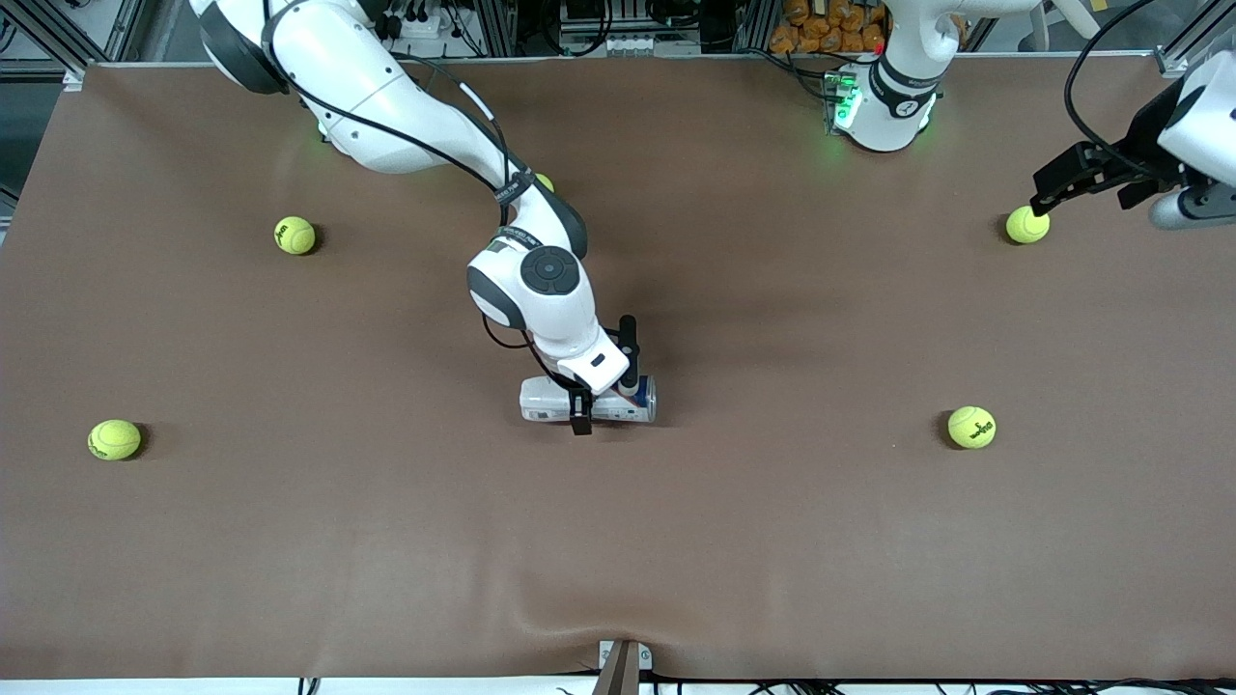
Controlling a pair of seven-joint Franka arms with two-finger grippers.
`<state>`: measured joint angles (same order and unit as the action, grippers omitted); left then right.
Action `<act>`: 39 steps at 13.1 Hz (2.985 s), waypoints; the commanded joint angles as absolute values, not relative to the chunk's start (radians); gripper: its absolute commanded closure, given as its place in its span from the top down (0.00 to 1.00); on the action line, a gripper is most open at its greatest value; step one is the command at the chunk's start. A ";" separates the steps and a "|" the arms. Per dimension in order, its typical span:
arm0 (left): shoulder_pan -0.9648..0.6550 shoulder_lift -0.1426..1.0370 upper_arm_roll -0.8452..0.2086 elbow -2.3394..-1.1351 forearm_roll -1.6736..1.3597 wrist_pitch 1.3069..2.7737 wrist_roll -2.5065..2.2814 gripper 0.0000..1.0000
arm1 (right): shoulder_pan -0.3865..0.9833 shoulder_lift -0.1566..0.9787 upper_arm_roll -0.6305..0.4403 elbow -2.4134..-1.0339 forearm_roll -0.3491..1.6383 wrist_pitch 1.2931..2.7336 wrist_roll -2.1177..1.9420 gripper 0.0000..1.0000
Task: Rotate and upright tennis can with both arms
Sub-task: 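Lay the can down with the right gripper while the left gripper approaches, then release the can and withdraw the right gripper while the left gripper grasps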
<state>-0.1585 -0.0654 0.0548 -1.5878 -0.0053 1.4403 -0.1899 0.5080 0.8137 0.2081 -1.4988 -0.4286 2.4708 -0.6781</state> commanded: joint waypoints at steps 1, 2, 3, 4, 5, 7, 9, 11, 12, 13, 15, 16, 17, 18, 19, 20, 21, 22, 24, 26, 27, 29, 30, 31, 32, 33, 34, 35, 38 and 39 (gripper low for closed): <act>-0.155 0.023 0.052 -1.575 -0.071 1.439 -0.170 1.00 | 0.541 0.854 0.198 -1.471 -0.509 2.480 -0.681 0.64; -0.153 0.078 0.055 -1.572 -0.169 1.457 -0.170 1.00 | 0.541 0.856 0.199 -1.471 -0.509 2.482 -0.681 0.64; -0.153 0.124 0.057 -1.574 -0.245 1.495 -0.172 1.00 | 0.540 0.856 0.199 -1.471 -0.509 2.482 -0.683 0.68; -0.156 0.164 0.055 -1.572 -0.294 1.528 -0.175 1.00 | 0.541 0.857 0.199 -1.471 -0.509 2.482 -0.681 0.93; -0.160 0.208 0.055 -1.574 -0.357 1.561 -0.176 1.00 | 0.541 0.857 0.199 -1.471 -0.505 2.483 -0.680 1.00; -0.170 0.296 0.054 -1.572 -0.504 1.583 -0.189 1.00 | 0.537 0.856 0.199 -1.471 -0.502 2.484 -0.680 1.00; -0.169 0.404 0.054 -1.568 -0.711 1.624 -0.189 1.00 | 0.516 0.845 0.202 -1.471 -0.495 2.482 -0.678 1.00; -0.179 0.484 0.048 -1.566 -0.866 1.669 -0.189 1.00 | 0.511 0.801 0.218 -1.479 -0.492 2.468 -0.681 1.00; -0.198 0.520 0.046 -1.568 -0.930 1.704 -0.181 1.00 | 0.511 0.787 0.235 -1.480 -0.492 2.450 -0.680 1.00; -0.228 0.552 0.048 -1.568 -0.995 1.744 -0.170 1.00 | 0.508 0.772 0.250 -1.477 -0.492 2.419 -0.678 1.00; -0.293 0.616 0.048 -1.565 -1.127 1.865 -0.170 1.00 | 0.468 0.730 0.294 -1.477 -0.448 2.369 -0.678 1.00; -0.310 0.656 0.048 -1.565 -1.214 1.896 -0.169 1.00 | 0.439 0.709 0.319 -1.477 -0.372 2.321 -0.680 1.00; -0.317 0.698 0.048 -1.560 -1.276 1.901 -0.164 1.00 | 0.416 0.677 0.331 -1.477 -0.289 2.274 -0.680 1.00; -0.328 0.727 0.048 -1.543 -1.314 1.911 -0.128 1.00 | 0.401 0.646 0.330 -1.477 -0.234 2.237 -0.680 1.00; -0.336 0.748 0.048 -1.542 -1.343 1.919 -0.086 1.00 | 0.379 0.625 0.330 -1.479 -0.204 2.199 -0.678 1.00; -0.342 0.770 0.048 -1.542 -1.368 1.927 -0.040 1.00 | 0.356 0.611 0.330 -1.479 -0.189 2.171 -0.673 1.00; -0.345 0.791 0.048 -1.542 -1.399 1.928 0.007 1.00 | 0.321 0.600 0.328 -1.479 -0.181 2.158 -0.631 1.00; -0.356 0.807 0.048 -1.542 -1.432 1.928 0.046 1.00 | 0.284 0.588 0.330 -1.479 -0.181 2.134 -0.574 1.00; -0.389 0.825 0.048 -1.543 -1.480 1.954 0.104 1.00 | 0.227 0.534 0.327 -1.480 -0.181 2.036 -0.510 1.00; -0.394 0.827 0.048 -1.549 -1.493 1.971 0.114 1.00 | 0.155 0.477 0.327 -1.480 -0.181 1.946 -0.441 1.00; -0.394 0.828 0.048 -1.557 -1.493 1.971 0.123 1.00 | 0.115 0.441 0.327 -1.480 -0.181 1.904 -0.424 1.00; -0.394 0.837 0.045 -1.575 -1.496 1.971 0.179 1.00 | 0.040 0.376 0.328 -1.479 -0.169 1.794 -0.413 1.00; -0.397 0.835 0.038 -1.589 -1.496 1.971 0.184 1.00 | 0.008 0.336 0.325 -1.479 -0.149 1.742 -0.413 1.00; -0.396 0.830 0.034 -1.604 -1.494 1.971 0.192 1.00 | -0.020 0.315 0.305 -1.473 -0.135 1.685 -0.413 1.00; -0.396 0.828 0.032 -1.621 -1.496 1.970 0.205 1.00 | -0.032 0.281 0.257 -1.473 -0.106 1.668 -0.414 1.00; -0.394 0.822 0.031 -1.643 -1.496 1.968 0.215 1.00 | -0.026 0.241 0.174 -1.480 -0.071 1.657 -0.414 1.00; -0.391 0.818 0.017 -1.657 -1.496 1.968 0.219 1.00 | -0.023 0.218 0.128 -1.480 -0.055 1.619 -0.416 1.00; -0.385 0.815 0.002 -1.673 -1.496 1.968 0.233 1.00 | -0.026 0.192 0.095 -1.482 -0.046 1.582 -0.413 1.00; -0.385 0.810 -0.003 -1.689 -1.500 1.968 0.253 1.00 | -0.029 0.141 -0.010 -1.482 -0.005 1.507 -0.413 1.00; -0.390 0.811 -0.003 -1.683 -1.523 1.970 0.256 1.00 | -0.029 0.129 -0.044 -1.479 0.011 1.482 -0.413 1.00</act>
